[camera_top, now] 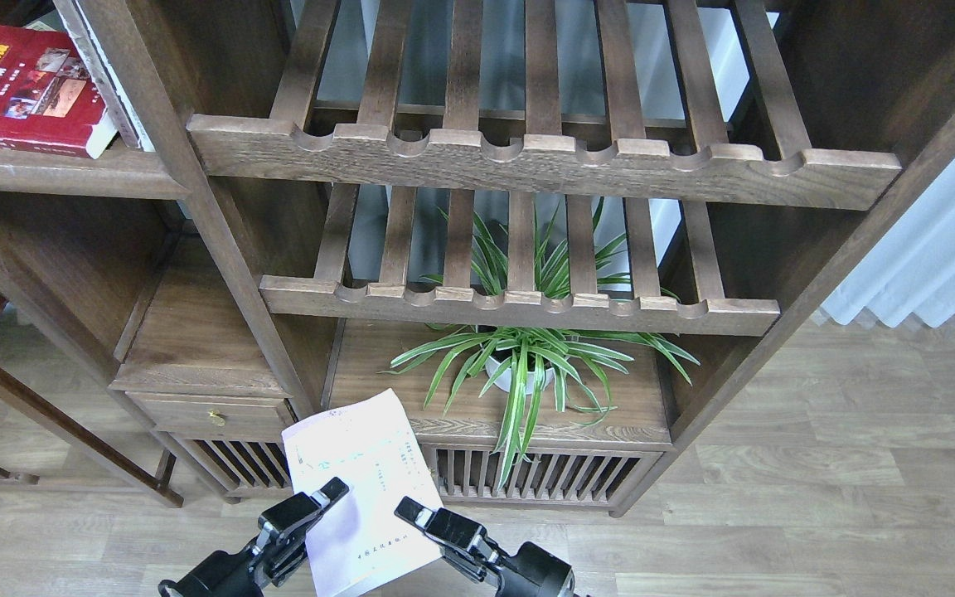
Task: Organize books on shelf
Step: 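Grasp the white booklet with the left gripper beside the right gripper, then carry the white booklet with the left gripper toward the side shelf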
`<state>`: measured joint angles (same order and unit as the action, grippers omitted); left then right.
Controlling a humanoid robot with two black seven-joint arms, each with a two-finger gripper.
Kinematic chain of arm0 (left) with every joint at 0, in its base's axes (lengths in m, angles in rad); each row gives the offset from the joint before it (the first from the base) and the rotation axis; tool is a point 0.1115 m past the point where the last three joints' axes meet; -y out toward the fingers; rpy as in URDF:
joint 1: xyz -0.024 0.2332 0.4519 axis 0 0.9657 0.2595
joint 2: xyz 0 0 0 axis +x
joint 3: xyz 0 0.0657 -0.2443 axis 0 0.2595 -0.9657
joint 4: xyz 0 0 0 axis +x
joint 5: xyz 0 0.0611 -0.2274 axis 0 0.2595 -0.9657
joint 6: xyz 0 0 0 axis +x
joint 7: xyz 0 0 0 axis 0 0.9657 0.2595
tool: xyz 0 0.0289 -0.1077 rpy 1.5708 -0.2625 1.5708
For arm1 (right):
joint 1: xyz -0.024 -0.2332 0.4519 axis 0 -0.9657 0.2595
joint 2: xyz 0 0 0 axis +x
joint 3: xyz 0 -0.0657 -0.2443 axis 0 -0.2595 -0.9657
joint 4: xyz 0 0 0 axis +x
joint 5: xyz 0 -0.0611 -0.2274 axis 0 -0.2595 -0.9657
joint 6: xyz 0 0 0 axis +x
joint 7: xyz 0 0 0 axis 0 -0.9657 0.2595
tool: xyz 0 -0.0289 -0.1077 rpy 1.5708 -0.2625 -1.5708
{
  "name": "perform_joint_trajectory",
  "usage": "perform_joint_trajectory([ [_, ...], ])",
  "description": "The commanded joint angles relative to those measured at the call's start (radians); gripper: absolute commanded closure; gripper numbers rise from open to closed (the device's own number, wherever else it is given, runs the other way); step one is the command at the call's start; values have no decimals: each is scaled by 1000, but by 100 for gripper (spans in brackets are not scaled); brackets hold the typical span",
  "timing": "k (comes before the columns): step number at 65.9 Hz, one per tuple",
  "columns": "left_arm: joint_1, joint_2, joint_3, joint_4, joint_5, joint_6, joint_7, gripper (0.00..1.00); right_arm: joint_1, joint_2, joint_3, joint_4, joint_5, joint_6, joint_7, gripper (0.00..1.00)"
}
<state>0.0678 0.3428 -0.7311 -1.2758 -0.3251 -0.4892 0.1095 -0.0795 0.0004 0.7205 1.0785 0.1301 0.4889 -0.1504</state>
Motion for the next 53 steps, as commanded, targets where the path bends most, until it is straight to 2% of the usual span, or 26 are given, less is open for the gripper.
perform_joint_trajectory([
  [1,1,2,-7,-2,0,1,1,92,0,0,0,1,0,0,-1,79],
  [4,3,4,-8,-4,1,1,1,91,1,0,-1,1,-4,0,-1,66],
  [7,10,4,-16,-2,1,1,1,91,6,0,-7,1,-15,0,-1,39],
  [8,12,4,-22,-2,1,1,1,91,9,0,-6,1,-27,0,-1,28],
  [10,14,5,-30,-2,1,1,-1,91,14,0,-6,1,-40,0,-1,15],
  [11,17,8,-42,-4,1,1,-1,92,18,0,-3,1,-56,0,-1,5],
  [12,18,10,-50,-4,1,1,-1,92,20,0,-3,1,-66,0,0,1],
  [22,40,27,-149,-20,1,1,1,93,17,0,2,1,-84,0,9,0],
  [35,61,107,-252,-60,23,1,16,93,15,0,4,3,-84,0,11,0],
  [37,89,133,-339,-91,55,1,16,93,15,0,13,5,-84,0,11,0],
  [53,190,254,-596,-162,124,1,16,91,10,0,16,1,-87,0,6,0],
])
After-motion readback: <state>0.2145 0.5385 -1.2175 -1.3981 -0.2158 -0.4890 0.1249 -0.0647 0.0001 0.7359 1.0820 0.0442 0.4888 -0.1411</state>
